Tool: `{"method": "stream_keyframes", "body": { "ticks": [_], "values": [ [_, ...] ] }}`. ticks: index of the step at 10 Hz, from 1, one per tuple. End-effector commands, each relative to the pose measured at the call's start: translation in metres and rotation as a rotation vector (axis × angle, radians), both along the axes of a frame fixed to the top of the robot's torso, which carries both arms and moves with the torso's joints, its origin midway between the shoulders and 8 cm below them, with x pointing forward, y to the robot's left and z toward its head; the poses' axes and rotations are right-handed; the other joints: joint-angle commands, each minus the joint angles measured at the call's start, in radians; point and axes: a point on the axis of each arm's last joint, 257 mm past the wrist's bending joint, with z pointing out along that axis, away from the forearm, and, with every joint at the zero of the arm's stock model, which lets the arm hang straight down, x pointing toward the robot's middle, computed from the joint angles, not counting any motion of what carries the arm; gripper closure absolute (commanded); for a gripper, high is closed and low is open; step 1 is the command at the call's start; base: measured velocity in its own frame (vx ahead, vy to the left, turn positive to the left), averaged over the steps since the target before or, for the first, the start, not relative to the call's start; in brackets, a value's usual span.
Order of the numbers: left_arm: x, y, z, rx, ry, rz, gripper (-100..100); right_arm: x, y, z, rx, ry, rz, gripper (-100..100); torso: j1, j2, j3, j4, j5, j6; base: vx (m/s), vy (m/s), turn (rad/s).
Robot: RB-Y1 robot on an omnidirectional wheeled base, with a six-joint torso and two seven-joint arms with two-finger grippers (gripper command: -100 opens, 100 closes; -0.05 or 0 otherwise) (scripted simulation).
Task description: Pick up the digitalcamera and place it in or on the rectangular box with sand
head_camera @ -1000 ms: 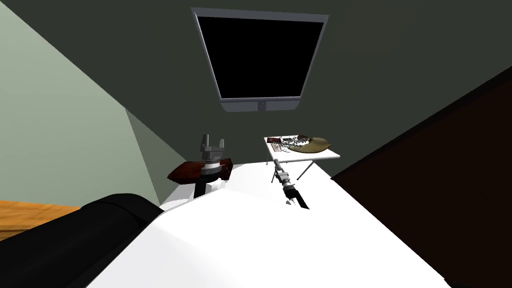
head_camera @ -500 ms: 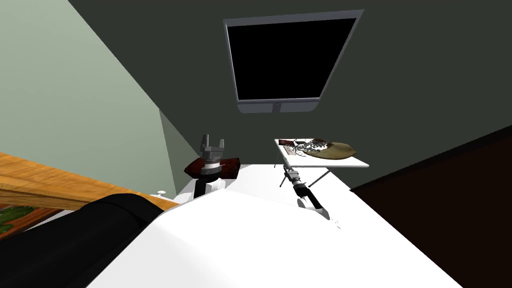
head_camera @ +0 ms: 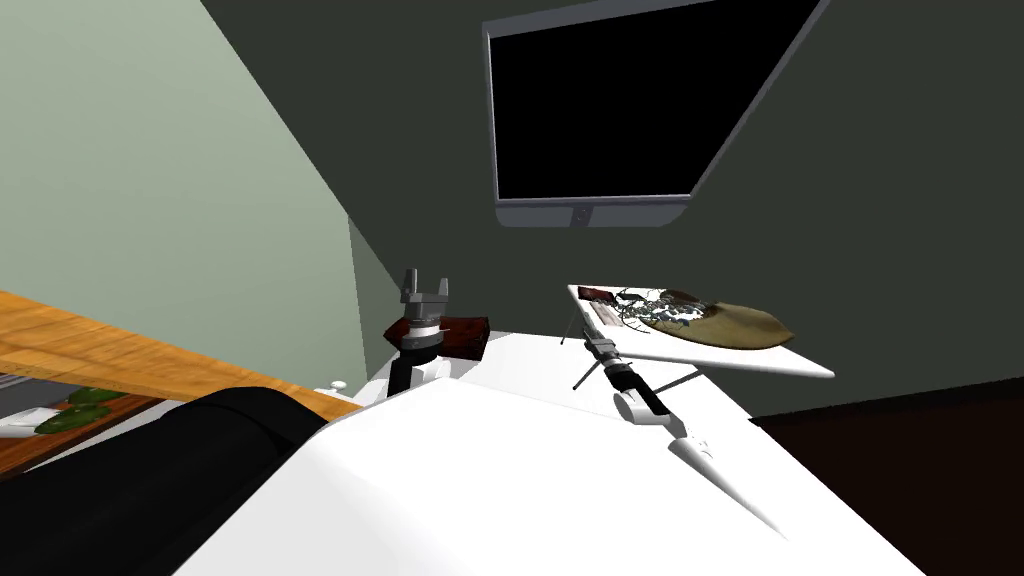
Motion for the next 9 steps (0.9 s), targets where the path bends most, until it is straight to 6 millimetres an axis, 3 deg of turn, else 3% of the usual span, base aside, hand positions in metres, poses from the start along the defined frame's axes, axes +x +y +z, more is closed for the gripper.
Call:
{"method": "stream_keyframes", "body": {
  "ticks": [1, 5, 9],
  "values": [
    [0.000, 0.000, 0.000, 0.000, 0.000, 0.000, 0, 0.006, -0.030, 0.013, 0.005, -0.007, -0.030, 100, 0.000, 0.000, 0.000, 0.000, 0.000, 0.000, 0.222, 0.140, 0.221],
    [0.000, 0.000, 0.000, 0.000, 0.000, 0.000, 0, 0.015, -0.100, 0.043, 0.018, -0.023, -0.103, 100, -0.002, -0.009, -0.005, -0.002, -0.001, 0.000, 0.246, 0.077, 0.196],
    [0.000, 0.000, 0.000, 0.000, 0.000, 0.000, 0, 0.017, -0.151, 0.065, 0.075, -0.039, -0.170, 100, -0.008, -0.007, -0.004, -0.001, -0.003, 0.001, 0.241, -0.027, 0.150]
  ]
}}
